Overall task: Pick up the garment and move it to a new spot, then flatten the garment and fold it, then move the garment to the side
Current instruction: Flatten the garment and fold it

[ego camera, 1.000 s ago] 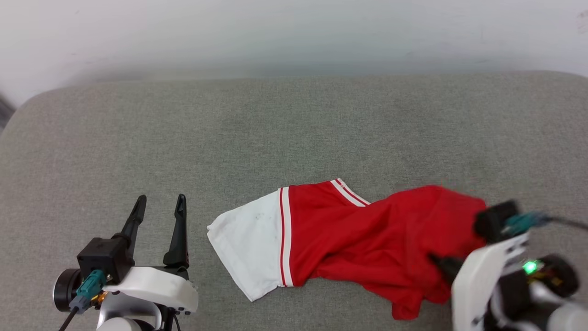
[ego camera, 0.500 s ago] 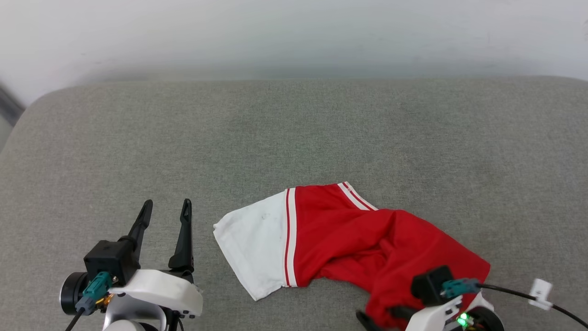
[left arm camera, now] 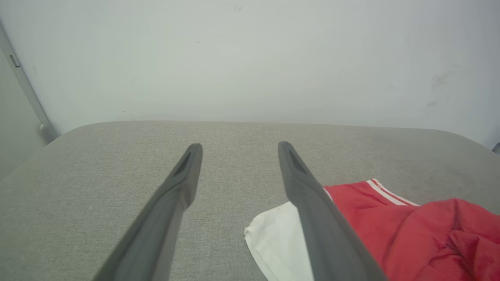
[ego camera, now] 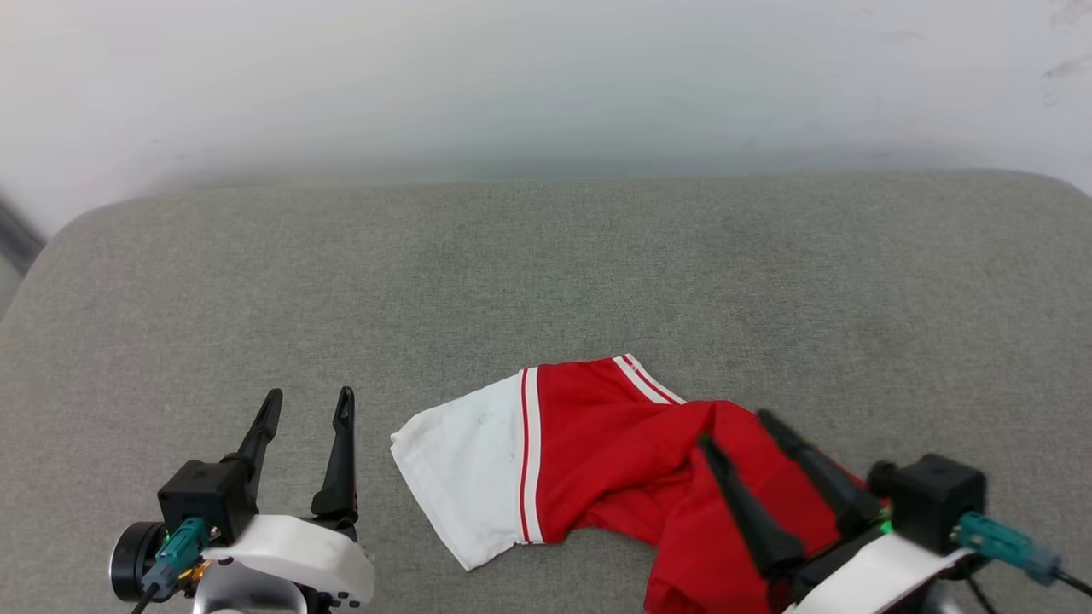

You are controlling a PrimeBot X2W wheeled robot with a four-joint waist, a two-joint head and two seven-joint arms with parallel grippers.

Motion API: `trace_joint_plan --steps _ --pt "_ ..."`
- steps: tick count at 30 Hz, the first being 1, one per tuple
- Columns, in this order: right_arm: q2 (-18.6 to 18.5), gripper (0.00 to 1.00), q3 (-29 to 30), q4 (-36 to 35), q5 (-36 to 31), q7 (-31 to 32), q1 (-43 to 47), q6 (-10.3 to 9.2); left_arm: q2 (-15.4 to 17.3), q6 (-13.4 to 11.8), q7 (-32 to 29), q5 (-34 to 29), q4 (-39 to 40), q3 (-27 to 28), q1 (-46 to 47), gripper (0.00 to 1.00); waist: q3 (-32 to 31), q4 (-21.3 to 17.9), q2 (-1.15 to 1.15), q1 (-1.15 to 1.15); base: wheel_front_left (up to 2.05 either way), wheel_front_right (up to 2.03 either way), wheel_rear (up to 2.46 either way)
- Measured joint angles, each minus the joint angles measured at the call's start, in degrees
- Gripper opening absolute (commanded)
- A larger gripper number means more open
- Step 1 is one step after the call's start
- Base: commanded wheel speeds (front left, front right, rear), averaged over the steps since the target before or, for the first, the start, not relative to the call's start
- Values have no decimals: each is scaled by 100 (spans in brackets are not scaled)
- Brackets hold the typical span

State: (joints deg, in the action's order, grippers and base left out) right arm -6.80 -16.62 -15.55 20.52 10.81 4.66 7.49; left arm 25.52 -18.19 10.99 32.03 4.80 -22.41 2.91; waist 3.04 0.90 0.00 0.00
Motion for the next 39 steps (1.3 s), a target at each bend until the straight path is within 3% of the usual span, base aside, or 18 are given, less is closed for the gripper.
trace_joint_plan --steps 12,14,18,22,25,32,38,39 --pt "59 100 2217 -53 -363 38 190 0 33 -98 -23 -7 125 -31 -90 100 -43 -53 0 0 0 0 0" --pt "71 100 2530 35 -318 296 261 0 37 -101 -23 -7 155 -29 -90 100 -11 -54 0 0 0 0 0" --pt "-131 100 2894 431 -66 1384 378 0 40 -103 -18 -8 200 -29 -81 100 88 -42 0 0 0 0 0" --pt "-339 100 2865 714 174 2659 426 0 34 -96 21 -10 216 -35 -19 100 218 -8 0 0 0 0 0" --pt "-365 100 2719 888 283 3217 403 0 23 -62 35 -9 182 -40 32 100 334 31 0 0 0 0 0" --pt "-375 100 2119 1514 525 3533 70 1 -51 29 114 4 58 -56 198 100 613 187 0 0 0 0 0" --pt "-511 100 1961 1991 714 3774 -203 0 -101 108 182 37 -82 -59 325 100 770 328 0 0 0 0 0" --pt "-553 42 1946 2014 725 3795 -226 0 -102 114 188 43 -108 -58 327 100 780 346 0 0 0 0 0"
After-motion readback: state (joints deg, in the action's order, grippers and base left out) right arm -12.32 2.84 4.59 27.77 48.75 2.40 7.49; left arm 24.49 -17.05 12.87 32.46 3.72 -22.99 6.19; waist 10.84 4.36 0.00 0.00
